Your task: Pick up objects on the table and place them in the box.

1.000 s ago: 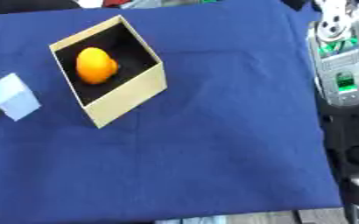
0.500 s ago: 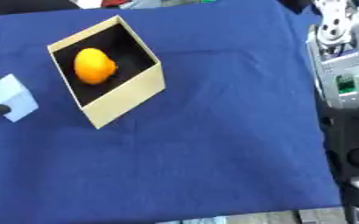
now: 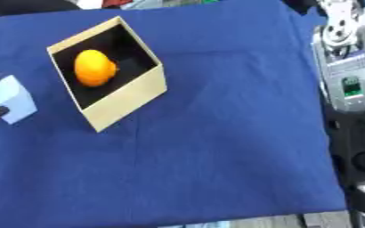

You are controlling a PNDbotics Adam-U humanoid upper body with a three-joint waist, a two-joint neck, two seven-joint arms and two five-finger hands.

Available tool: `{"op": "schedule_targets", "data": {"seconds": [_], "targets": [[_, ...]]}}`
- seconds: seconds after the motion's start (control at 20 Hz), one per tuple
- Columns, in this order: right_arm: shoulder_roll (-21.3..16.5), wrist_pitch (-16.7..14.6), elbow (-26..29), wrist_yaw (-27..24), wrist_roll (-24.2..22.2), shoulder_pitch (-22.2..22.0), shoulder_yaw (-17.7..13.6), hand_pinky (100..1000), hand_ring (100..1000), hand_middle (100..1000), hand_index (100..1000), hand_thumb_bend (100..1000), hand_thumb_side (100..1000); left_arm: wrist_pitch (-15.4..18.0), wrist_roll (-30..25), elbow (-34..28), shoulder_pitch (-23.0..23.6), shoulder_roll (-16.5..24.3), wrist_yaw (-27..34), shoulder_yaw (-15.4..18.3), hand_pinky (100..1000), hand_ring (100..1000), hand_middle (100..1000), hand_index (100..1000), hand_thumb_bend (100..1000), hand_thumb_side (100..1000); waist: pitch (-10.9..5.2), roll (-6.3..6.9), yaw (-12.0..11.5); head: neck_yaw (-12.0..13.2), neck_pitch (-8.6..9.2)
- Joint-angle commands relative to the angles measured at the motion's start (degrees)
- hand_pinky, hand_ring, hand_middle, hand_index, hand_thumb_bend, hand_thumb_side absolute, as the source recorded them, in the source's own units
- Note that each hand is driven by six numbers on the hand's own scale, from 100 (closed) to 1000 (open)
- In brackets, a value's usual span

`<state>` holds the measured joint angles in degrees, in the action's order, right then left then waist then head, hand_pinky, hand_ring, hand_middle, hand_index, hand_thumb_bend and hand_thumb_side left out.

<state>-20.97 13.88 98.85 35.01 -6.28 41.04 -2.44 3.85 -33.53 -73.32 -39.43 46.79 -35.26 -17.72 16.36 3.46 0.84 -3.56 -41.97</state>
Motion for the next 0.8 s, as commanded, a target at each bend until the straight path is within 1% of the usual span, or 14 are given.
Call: {"op": "schedule_targets", "data": {"seconds": [0.05, 0.3, 0.55, 0.8], "targets": [[-0.52, -0.12, 1.53, -0.19, -0.09, 0.63, -0.47, 916, 1000, 835, 975, 100, 721, -0.44, 0.07, -1.05, -0.63, 1.44, 0.64, 0.86, 872, 811, 743, 667, 180, 494, -1.16, 0.04, 0.07, 0.28, 0.57], [-0.35, -0.16, 1.72, -0.15, -0.33, 0.41, -0.56, 918, 1000, 835, 976, 100, 723, -0.96, 1.42, -2.1, -0.11, 1.96, 1.07, 1.99, 826, 773, 701, 608, 100, 422, -1.23, 0.1, 0.05, 0.36, 0.47], [-0.5, -0.16, 1.86, 0.05, -0.5, 0.33, -0.72, 918, 1000, 835, 976, 100, 722, -0.97, 3.76, -3.44, 0.17, 2.86, 1.31, 3.96, 784, 739, 656, 566, 100, 340, -1.24, 0.27, -0.19, 0.35, 0.34], [-0.49, -0.19, 1.87, 0.26, -0.63, 0.54, -0.67, 918, 1000, 836, 975, 100, 721, -1.02, 4.9, -3.93, -1.41, 2.81, 2.79, 5.72, 763, 719, 636, 548, 100, 310, -1.15, 0.27, -0.1, 0.87, 0.39]]}}
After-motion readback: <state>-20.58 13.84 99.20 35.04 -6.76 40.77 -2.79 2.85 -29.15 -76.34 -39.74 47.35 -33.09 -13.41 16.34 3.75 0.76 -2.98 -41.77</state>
